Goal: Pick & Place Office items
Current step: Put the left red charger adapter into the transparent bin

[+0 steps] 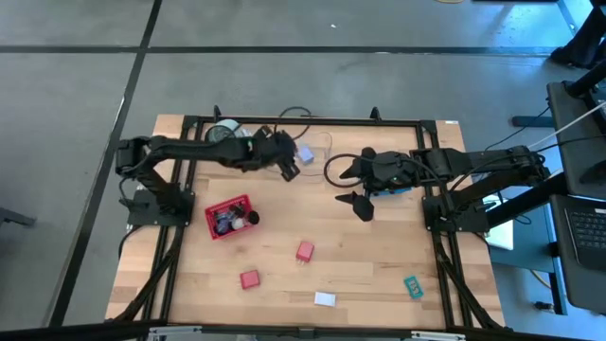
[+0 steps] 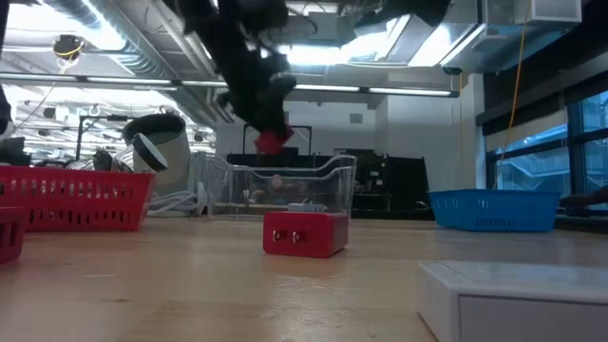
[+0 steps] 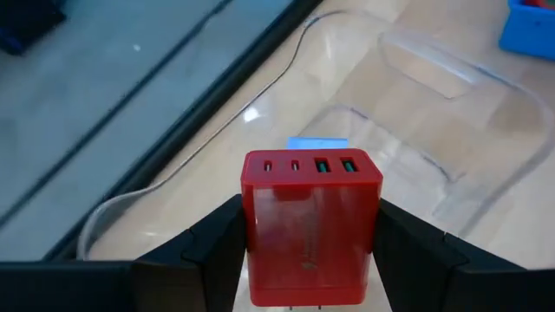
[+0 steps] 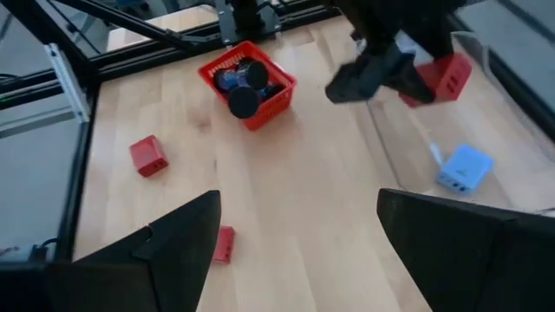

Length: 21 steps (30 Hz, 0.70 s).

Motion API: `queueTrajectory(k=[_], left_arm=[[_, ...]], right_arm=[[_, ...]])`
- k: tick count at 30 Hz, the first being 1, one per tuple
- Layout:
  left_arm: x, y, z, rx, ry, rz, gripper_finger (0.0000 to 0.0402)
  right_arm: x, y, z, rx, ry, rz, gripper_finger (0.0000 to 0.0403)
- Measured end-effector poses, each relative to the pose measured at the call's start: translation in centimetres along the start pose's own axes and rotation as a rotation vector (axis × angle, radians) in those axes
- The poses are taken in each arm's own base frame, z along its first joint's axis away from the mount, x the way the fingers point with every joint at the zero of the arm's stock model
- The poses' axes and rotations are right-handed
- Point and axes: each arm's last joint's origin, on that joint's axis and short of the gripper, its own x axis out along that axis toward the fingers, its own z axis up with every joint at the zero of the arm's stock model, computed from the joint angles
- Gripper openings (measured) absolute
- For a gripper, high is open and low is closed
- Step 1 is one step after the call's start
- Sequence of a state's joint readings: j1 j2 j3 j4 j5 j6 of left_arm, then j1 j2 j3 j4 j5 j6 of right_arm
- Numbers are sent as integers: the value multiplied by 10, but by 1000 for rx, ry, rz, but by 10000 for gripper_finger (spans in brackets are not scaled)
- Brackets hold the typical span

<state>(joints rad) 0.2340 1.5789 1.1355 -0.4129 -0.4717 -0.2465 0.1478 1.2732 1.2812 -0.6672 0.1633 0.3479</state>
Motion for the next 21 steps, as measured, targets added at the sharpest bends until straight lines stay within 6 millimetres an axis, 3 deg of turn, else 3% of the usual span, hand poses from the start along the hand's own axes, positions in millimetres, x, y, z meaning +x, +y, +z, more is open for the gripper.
queueTrajectory(k=[10,21], left_arm=[[68,13,-14,-24,134,-65,206],[80,18,-19,-41,187,-128,206]], right_arm=[[0,-1,0,-42,-11,-38,314],[0,-1,0,-53,-12,-37,314]])
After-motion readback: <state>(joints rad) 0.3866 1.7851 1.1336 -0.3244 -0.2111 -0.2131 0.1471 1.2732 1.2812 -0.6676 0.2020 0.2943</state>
